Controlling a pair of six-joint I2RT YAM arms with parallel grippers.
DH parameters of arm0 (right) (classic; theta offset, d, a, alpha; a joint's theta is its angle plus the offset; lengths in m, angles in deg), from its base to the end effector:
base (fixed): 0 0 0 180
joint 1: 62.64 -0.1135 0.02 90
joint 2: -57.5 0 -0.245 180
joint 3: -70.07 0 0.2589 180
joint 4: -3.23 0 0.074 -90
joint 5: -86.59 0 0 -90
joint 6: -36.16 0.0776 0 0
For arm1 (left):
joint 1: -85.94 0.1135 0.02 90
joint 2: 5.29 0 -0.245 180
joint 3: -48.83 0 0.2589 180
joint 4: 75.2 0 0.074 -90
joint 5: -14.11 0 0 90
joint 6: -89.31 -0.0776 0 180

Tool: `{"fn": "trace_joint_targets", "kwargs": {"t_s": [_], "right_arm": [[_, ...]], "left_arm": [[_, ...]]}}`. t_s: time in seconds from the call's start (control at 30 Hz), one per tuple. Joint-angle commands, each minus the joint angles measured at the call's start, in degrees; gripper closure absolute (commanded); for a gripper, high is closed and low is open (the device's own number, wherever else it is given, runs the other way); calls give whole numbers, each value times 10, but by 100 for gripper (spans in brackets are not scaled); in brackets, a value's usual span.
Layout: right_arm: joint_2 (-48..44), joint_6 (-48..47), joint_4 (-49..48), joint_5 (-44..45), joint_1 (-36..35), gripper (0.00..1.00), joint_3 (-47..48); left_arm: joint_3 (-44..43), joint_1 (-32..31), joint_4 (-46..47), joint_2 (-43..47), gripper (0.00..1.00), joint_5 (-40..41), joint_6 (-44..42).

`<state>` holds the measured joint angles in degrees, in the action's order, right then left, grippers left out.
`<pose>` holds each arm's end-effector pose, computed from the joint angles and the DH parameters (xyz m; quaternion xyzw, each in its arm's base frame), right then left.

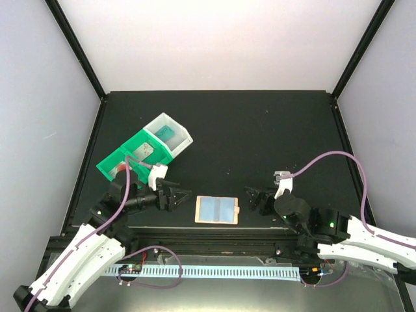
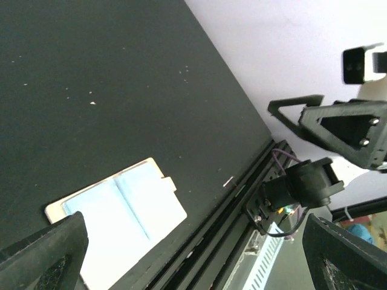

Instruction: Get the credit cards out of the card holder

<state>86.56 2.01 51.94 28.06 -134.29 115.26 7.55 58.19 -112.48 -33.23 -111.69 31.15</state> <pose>0.0928 0.1511 0.2289 0.0130 0.8541 0.3095 0.4178 0.1387 -0.1243 0.2325 0.1390 0.8033 -0.4814 0.3221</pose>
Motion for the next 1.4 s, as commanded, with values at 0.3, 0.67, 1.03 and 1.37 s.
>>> {"fn": "trace_joint_targets", "kwargs": {"t_s": [0.3,0.67,1.03,1.37], "right_arm": [[41,-68,66,83,-2,0,182],[39,-56,30,56,-2,0,162],[37,-47,10,66,-2,0,145],[34,-50,11,61,-2,0,157]], "left_arm": [[-209,-34,-131,14,1,184,-112],[-197,-34,-134,42,1,206,-93],[-180,-34,-108,45,1,190,-73],[-182,-34,-83,61,1,206,-71]]}}
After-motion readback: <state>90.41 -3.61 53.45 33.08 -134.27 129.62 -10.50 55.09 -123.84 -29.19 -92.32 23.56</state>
